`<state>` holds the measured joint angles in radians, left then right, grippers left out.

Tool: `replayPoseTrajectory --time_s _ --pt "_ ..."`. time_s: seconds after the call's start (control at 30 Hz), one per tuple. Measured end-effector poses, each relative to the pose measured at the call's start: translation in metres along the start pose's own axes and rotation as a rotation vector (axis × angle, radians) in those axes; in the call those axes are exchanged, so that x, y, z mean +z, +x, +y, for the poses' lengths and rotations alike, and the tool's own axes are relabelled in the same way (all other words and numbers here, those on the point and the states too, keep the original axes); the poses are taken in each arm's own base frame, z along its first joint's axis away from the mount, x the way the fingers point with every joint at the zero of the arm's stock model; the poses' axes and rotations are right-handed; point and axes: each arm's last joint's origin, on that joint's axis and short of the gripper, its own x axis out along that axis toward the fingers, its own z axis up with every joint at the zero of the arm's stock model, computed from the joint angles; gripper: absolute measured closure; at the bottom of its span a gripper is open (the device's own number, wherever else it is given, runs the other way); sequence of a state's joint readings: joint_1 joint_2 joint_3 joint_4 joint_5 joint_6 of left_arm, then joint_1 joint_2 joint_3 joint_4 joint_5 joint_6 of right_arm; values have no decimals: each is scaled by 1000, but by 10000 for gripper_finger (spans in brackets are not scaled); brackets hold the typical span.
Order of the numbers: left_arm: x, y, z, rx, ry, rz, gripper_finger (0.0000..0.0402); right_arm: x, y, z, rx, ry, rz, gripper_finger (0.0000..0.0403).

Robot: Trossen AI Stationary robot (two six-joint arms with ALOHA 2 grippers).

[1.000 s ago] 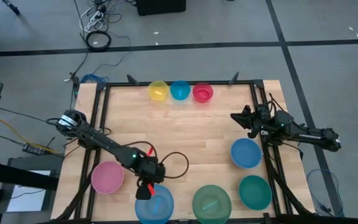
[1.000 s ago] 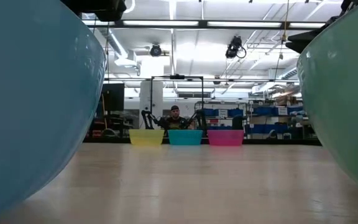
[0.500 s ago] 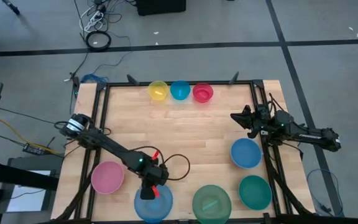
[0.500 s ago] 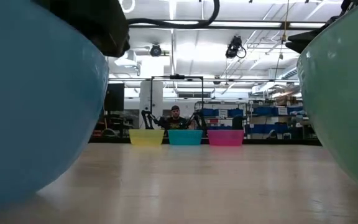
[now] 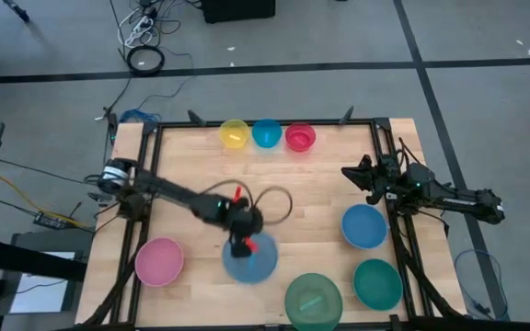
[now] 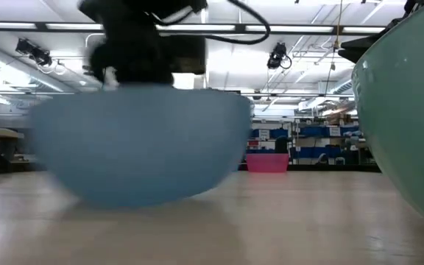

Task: Nest bowls inside each other
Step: Move the big transparent blue bowl to the center of the table

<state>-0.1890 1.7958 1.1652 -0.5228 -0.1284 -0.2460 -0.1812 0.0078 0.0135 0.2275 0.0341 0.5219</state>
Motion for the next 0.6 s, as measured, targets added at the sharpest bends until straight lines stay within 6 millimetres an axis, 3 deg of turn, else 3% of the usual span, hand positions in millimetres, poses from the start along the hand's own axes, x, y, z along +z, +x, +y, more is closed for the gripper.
replayPoseTrajectory --time_s 0.3,0.47,0.6 --pt "19 6 89 161 -162 -87 395 -1 0 1 28 62 17 355" --pt "20 7 120 201 -208 -104 395 -1 0 2 67 89 42 355" --pt "21 7 133 188 -234 -125 395 -2 0 2 78 106 59 355"
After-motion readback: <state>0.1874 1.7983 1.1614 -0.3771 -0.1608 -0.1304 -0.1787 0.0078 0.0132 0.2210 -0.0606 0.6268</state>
